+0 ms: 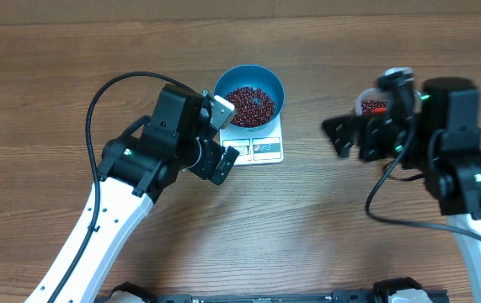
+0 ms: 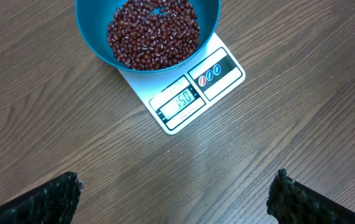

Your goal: Scoop item into bowl and weigh 150g on scale

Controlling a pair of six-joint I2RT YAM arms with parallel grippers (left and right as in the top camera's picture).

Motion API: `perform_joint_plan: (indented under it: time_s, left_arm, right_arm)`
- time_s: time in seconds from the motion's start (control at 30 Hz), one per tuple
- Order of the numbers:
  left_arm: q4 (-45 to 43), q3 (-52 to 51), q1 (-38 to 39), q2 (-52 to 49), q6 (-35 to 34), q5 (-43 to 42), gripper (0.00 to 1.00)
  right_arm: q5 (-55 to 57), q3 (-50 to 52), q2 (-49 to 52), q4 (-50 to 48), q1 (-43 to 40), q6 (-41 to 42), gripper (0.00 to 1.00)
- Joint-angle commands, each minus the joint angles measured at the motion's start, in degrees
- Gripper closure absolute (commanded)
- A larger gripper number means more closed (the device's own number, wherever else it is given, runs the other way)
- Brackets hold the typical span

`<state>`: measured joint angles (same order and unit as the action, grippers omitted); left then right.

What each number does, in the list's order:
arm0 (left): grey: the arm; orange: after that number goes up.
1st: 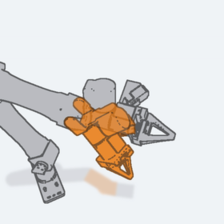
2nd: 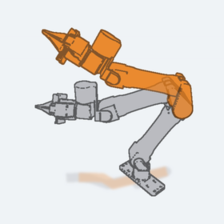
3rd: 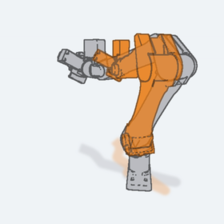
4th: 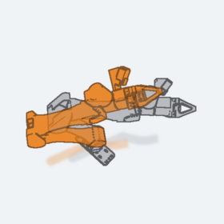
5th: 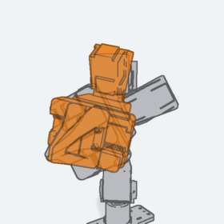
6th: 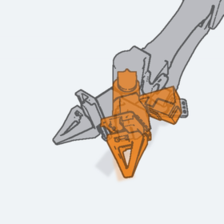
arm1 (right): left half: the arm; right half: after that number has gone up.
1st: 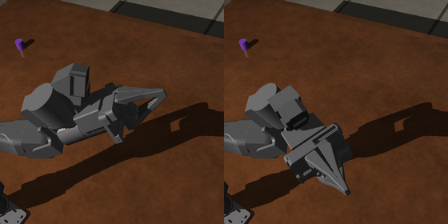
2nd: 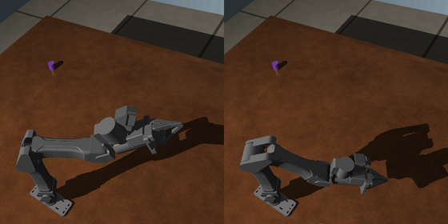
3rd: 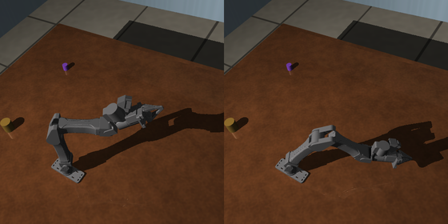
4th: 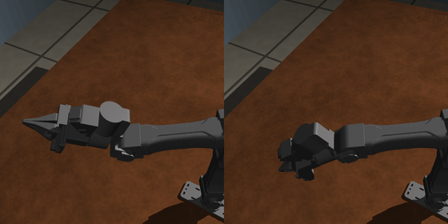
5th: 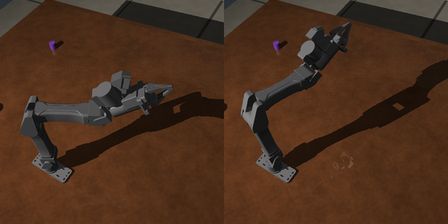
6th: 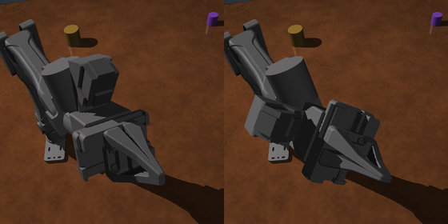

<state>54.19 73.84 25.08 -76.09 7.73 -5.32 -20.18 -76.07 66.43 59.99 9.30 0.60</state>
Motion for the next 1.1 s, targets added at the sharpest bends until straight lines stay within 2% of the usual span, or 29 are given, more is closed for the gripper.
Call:
perform_joint_plan:
  time_s: [0.0,0.2,1.07]
  left_arm:
    - [-0.07,-0.24,0.02,0.46,1.07,0.42,0.00]
    - [-0.07,-0.24,0.02,0.46,1.07,0.42,0.00]
    - [-0.07,-0.24,0.02,0.46,1.07,0.42,0.00]
  right_arm:
    - [-0.90,-0.81,1.40,2.25,5.18,-8.76,0.00]
    - [-0.85,-0.81,5.01,3.58,10.34,-10.99,0.00]
    - [-0.87,-0.81,6.25,3.19,10.36,-10.99,0.00]
